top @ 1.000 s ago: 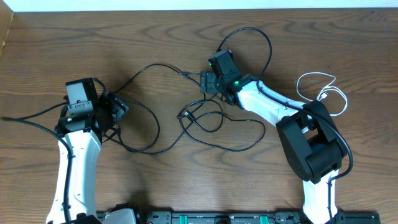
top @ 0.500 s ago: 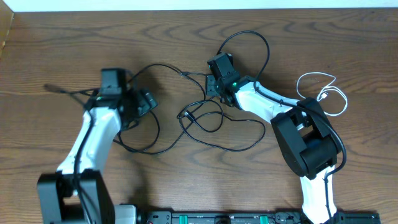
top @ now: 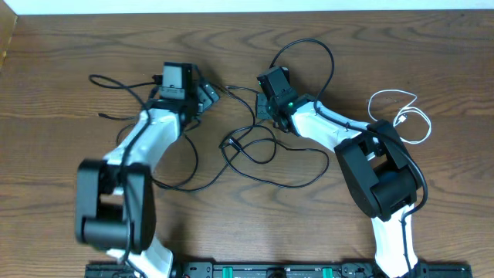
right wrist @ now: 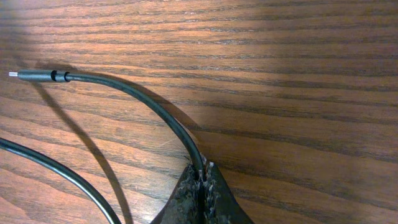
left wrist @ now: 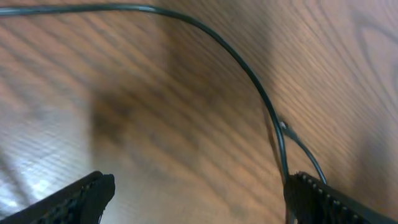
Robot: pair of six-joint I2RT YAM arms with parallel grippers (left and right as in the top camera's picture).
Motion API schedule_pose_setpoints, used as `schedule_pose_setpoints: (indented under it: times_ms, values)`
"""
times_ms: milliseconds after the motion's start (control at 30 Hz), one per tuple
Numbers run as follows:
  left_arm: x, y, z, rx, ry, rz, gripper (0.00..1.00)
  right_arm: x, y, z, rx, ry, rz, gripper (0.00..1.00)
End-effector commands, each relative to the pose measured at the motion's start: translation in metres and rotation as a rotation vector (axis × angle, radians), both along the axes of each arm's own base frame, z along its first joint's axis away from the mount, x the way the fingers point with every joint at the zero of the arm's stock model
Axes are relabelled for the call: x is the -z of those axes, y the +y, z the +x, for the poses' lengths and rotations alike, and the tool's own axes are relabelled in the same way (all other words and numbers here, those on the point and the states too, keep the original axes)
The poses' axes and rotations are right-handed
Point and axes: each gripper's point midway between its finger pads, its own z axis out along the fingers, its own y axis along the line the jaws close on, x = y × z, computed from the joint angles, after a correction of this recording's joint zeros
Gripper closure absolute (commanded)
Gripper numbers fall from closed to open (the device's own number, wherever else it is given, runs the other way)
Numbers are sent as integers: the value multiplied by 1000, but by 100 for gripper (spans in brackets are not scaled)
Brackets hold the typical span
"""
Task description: Untangle cables
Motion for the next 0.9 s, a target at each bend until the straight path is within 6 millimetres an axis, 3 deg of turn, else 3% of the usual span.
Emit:
schedule_pose_setpoints:
  times_ms: [0, 133, 333, 633, 867]
  values:
    - [20, 2, 11, -81, 1, -7, 8, 15, -2, -3, 1, 28, -18, 99]
    - [34, 0, 28, -102, -46, -31, 8, 15, -2, -3, 2, 28, -18, 99]
    - [38, -3, 48, -121, -123, -60, 8, 15, -2, -2, 1, 25, -16, 99]
    - [48, 8, 50, -190, -125, -26, 8, 13, 0, 0, 0, 17, -7, 99]
    - [79, 1, 45, -174, -80, -15, 9, 11, 8, -1, -21, 18, 21, 99]
